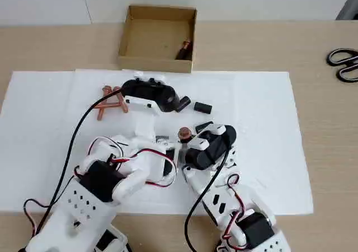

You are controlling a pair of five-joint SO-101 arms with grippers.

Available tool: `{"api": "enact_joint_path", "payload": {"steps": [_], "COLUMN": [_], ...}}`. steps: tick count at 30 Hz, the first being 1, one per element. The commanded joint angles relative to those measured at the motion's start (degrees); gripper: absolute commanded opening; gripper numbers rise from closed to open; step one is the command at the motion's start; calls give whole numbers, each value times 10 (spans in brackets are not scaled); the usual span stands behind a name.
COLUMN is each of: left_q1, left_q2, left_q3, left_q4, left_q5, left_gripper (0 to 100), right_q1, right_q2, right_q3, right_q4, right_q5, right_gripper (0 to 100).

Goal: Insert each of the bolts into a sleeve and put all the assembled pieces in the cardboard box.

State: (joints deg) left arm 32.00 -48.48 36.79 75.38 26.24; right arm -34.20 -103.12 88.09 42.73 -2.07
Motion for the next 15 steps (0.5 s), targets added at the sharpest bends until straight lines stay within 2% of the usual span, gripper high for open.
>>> {"api": "enact_joint_path", "payload": {"steps": [1, 5, 10, 15], "left_q1": [-14, -87, -185, -304], "left_q2": [-4, -4, -4, -4], "left_q3": [-52, -78, -100, -99], "left_q4": [47, 77, 76, 76], "left_q5": [-3, -5, -5, -6], "left_gripper": [198, 198, 198, 198], "right_q1": [4, 5, 18, 64], "right_q2": [-8, -7, -7, -4], "right_q3": [-37, -33, -3, 3], "right_q4": [-10, -10, -14, -10], "right_q5": [-1, -1, -1, -2], "right_gripper": [4, 4, 4, 4]}}
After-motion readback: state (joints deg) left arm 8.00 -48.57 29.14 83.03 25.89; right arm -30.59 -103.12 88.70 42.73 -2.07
